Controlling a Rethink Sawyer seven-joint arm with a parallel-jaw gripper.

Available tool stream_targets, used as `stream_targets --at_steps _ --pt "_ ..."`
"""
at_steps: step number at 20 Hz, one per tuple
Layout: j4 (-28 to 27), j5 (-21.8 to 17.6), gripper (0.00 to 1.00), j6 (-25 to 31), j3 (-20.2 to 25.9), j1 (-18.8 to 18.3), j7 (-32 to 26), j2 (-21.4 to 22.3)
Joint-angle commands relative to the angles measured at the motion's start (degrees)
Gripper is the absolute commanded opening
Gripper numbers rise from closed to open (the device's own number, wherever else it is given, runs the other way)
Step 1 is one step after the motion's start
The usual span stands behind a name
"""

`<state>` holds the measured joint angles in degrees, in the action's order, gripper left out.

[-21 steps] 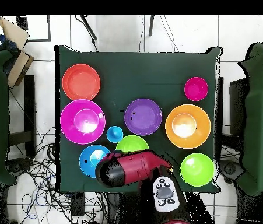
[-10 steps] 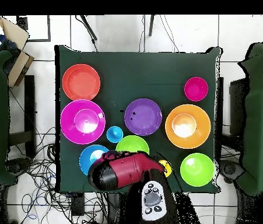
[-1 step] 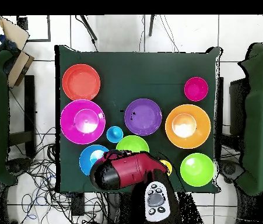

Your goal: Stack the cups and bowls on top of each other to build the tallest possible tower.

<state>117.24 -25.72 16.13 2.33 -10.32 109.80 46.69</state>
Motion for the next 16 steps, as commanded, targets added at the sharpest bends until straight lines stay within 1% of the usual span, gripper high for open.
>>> stream_targets --at_steps 1,5,8,12,13,15,16 --pt "-0.22 0.72 0.0 -2.81 3.13 -0.57 5.63 -2.0" --pt "-0.22 0.43 0.0 -4.29 2.36 0.1 6.49 -1.98" --pt "0.11 0.73 0.0 -3.54 5.3 -1.82 4.52 -2.6" --pt "0.39 -0.23 0.0 -5.66 8.09 -3.87 3.15 -4.04" --pt "0.65 -1.05 0.0 -6.7 8.25 -3.94 2.97 -3.94" --pt "0.46 -1.39 0.0 -4.44 8.25 -3.53 2.01 -3.31" --pt "0.67 -1.32 0.0 -4.22 9.08 -4.11 1.63 -3.49"
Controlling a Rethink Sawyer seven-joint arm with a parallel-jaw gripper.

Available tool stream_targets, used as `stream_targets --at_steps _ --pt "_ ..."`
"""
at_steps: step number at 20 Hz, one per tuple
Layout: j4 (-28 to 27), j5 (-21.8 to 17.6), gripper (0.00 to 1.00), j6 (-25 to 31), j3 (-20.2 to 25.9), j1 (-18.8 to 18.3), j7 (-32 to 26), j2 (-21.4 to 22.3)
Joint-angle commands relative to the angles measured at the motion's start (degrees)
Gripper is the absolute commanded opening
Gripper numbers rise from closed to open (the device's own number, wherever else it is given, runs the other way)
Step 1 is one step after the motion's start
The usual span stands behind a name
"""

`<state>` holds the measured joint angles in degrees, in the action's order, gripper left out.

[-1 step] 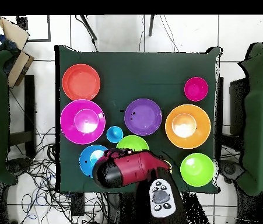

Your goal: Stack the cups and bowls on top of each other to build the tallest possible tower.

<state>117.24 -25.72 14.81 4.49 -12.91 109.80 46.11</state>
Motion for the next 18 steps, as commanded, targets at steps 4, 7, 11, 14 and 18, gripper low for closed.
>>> stream_targets --at_steps 4,7,11,14,18 --pt "3.71 -0.43 0.0 -4.89 13.32 -7.38 0.69 -3.14" --pt "3.55 -2.27 0.0 -6.98 13.28 -6.91 1.24 -2.18" --pt "2.7 -3.23 0.0 -4.88 9.25 -3.83 2.16 -3.38" --pt "2.13 -3.3 0.0 -4.42 8.38 -3.61 2.08 -4.74" --pt "1.12 -3.48 0.0 -3.02 8.03 -3.06 1.32 -5.33"
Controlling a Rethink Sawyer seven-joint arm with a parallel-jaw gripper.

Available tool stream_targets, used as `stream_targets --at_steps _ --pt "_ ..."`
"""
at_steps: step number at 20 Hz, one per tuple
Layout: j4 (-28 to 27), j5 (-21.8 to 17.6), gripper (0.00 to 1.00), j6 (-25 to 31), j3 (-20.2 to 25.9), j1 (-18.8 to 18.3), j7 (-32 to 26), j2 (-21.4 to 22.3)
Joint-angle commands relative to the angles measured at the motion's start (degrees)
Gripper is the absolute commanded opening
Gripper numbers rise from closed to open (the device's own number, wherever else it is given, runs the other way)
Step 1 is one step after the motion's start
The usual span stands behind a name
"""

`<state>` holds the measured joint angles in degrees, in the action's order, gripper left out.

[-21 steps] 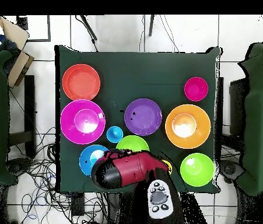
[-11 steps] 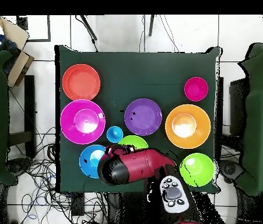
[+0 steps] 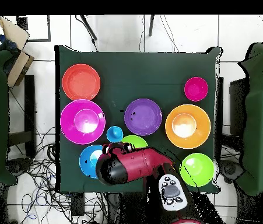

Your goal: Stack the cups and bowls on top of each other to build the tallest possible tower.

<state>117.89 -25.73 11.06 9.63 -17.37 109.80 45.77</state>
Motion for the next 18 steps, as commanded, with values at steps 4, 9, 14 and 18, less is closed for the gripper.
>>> stream_targets --at_steps 4,9,14,18 --pt "0.09 -2.76 0.0 -1.7 -1.45 4.73 5.25 -5.21" --pt "-0.43 0.1 0.0 -3.31 -4.82 5.72 8.73 -6.99" --pt "-0.91 -0.88 1.0 -2.71 -4.96 6.0 6.26 -6.8" --pt "-0.2 -0.21 1.0 -2.59 -3.25 5.06 5.78 -6.3"
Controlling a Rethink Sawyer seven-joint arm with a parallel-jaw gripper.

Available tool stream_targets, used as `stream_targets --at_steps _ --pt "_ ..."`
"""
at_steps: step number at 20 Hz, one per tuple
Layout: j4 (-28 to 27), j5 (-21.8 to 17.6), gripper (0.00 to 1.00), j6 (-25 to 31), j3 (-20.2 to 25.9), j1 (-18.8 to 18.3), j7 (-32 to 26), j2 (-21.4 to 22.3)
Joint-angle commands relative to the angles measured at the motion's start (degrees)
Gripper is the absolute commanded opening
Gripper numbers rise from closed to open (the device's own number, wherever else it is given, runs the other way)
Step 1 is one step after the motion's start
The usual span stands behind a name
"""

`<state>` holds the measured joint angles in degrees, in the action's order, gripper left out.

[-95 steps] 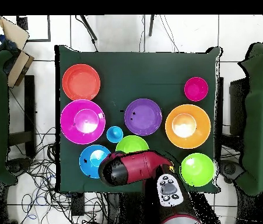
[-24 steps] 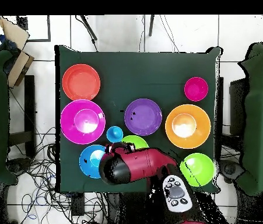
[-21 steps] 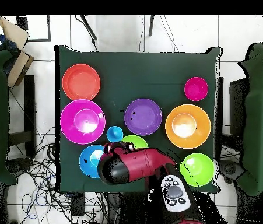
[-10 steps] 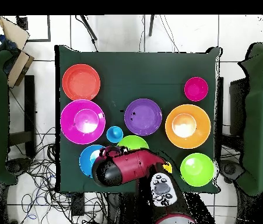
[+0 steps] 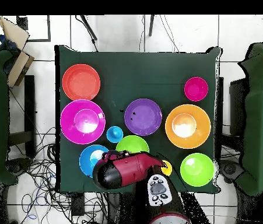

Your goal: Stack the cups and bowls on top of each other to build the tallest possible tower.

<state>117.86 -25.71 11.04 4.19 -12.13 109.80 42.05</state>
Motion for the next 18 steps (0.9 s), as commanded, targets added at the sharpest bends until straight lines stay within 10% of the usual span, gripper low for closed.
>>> stream_targets --at_steps 1,18 --pt "0.55 -0.02 1.0 -1.62 2.75 -0.42 5.39 -1.92" --pt "2.05 -1.17 1.0 0.95 1.83 1.87 4.01 0.72"
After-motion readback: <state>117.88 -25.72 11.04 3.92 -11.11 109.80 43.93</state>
